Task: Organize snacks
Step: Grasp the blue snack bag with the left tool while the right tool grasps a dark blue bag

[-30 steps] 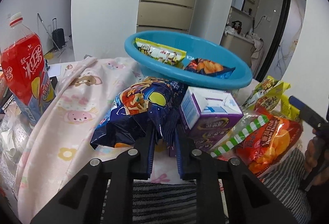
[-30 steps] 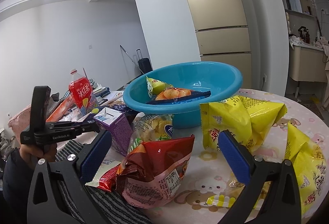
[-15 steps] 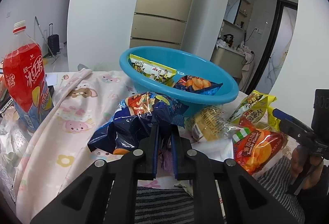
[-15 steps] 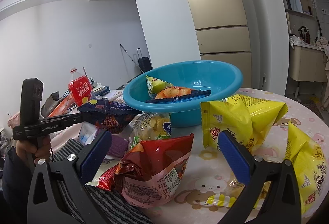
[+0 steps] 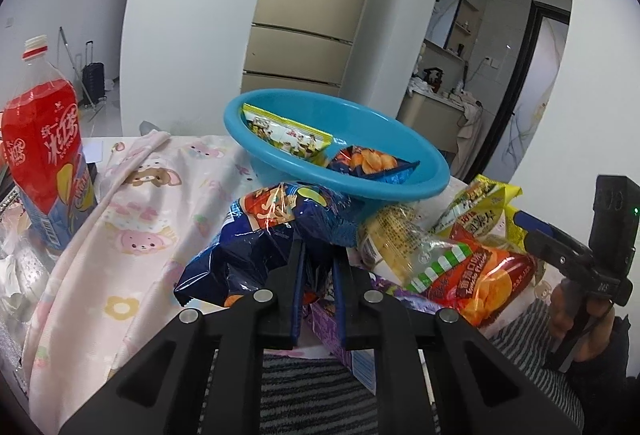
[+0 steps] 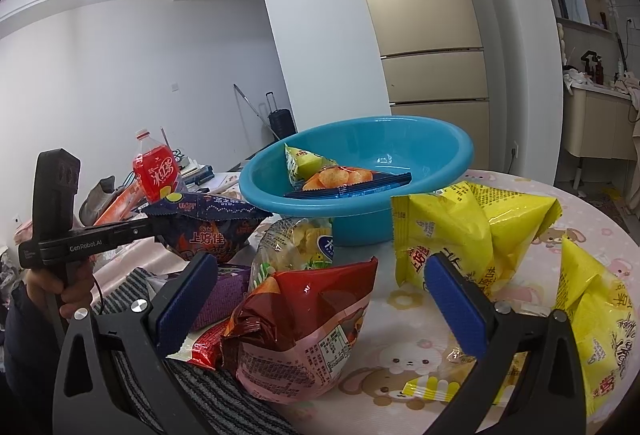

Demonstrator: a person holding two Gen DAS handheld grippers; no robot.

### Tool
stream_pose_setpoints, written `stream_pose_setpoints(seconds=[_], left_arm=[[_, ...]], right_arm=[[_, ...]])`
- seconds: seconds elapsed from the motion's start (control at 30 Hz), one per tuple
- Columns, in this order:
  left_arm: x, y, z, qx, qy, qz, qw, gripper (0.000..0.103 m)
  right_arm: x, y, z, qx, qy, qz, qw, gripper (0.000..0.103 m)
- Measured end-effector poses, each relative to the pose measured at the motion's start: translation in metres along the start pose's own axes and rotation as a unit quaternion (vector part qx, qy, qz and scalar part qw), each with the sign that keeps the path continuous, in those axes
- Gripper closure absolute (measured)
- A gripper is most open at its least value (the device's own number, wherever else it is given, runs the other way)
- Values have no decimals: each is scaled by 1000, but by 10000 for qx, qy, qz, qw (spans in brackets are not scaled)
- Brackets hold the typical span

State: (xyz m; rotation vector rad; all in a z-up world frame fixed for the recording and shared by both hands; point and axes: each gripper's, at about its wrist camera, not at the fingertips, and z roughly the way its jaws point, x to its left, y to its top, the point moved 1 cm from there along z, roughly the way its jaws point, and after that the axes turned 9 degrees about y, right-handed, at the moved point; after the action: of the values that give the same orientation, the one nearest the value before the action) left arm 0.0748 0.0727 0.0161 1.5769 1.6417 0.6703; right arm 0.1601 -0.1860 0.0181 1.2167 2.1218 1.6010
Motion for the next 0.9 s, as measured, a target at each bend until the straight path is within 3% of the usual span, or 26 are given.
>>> stream_pose_setpoints(seconds=[0.07,0.1,0.13,0.23,0.33,0.43,0.5,0.73,0.9], left_arm=[[-2,-2,3,70,-33,27,10000,49],[-3,-2,4,81,-4,37,10000,17],[-4,-3,5,107,6,68,9999,10],[-16,-7,6,195,-315,313,9988,10],[-22,-7,6,113,-46,494,9987,10],[-6,-2,5,-9,87,144,9999,10],[5,0,8,-39,459,-47,9989,10],[16,3,52,599,1138,-29,9917,10],[16,9,80,993,1319,74,9862,10]], right_arm=[[0,0,1,12,1,-2,10000,0],[0,-1,1,16,0,-2,10000,0],[0,0,1,20,1,-5,10000,0],[0,0,1,17,-6,-8,10000,0],[-2,0,1,30,-3,0,10000,0],[-2,0,0,37,-4,-1,10000,0],[-3,0,1,41,-7,4,10000,0],[-4,-1,3,93,10,17,10000,0],[-8,-3,7,195,9,108,9998,0]])
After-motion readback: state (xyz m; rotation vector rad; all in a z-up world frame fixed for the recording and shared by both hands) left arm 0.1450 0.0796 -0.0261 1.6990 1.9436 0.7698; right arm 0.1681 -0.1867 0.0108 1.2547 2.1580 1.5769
